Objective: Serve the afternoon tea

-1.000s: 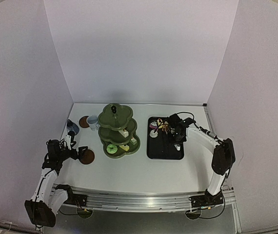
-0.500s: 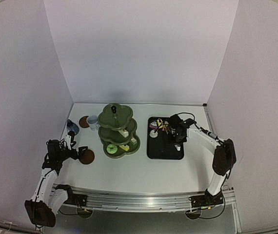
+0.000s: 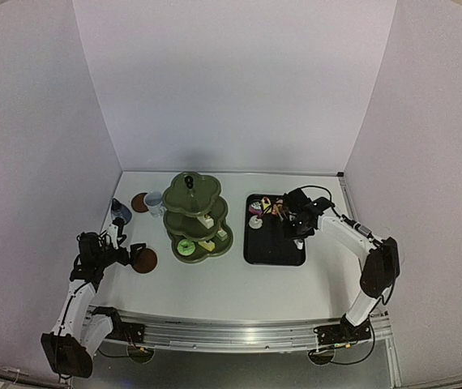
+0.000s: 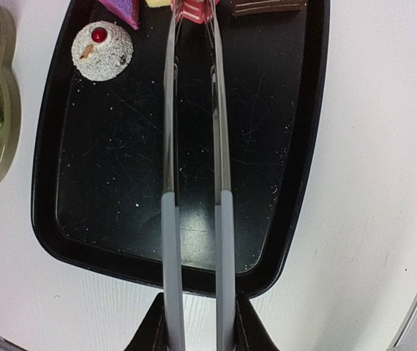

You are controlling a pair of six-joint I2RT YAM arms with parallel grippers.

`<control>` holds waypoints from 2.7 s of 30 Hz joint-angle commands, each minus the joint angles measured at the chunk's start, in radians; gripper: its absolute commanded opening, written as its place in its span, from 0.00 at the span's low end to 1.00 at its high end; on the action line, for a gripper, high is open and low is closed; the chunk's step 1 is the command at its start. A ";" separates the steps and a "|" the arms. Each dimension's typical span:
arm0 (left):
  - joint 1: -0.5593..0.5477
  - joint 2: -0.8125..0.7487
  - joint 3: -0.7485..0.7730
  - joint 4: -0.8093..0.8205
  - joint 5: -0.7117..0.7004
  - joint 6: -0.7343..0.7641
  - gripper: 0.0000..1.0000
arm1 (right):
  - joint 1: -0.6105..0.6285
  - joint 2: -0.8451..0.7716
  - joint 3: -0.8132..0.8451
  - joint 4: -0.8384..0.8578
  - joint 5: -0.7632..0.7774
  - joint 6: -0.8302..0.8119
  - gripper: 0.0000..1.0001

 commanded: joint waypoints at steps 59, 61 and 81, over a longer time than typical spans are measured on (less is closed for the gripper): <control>0.036 -0.046 0.083 0.004 -0.090 -0.097 1.00 | 0.650 0.298 0.761 -0.131 0.116 -0.447 0.00; 0.036 -0.058 0.119 -0.017 -0.080 -0.155 1.00 | 0.637 0.304 0.764 -0.132 0.116 -0.425 0.00; 0.035 -0.254 0.046 -0.059 -0.117 -0.395 1.00 | 0.591 0.394 0.807 -0.123 0.236 -0.312 0.00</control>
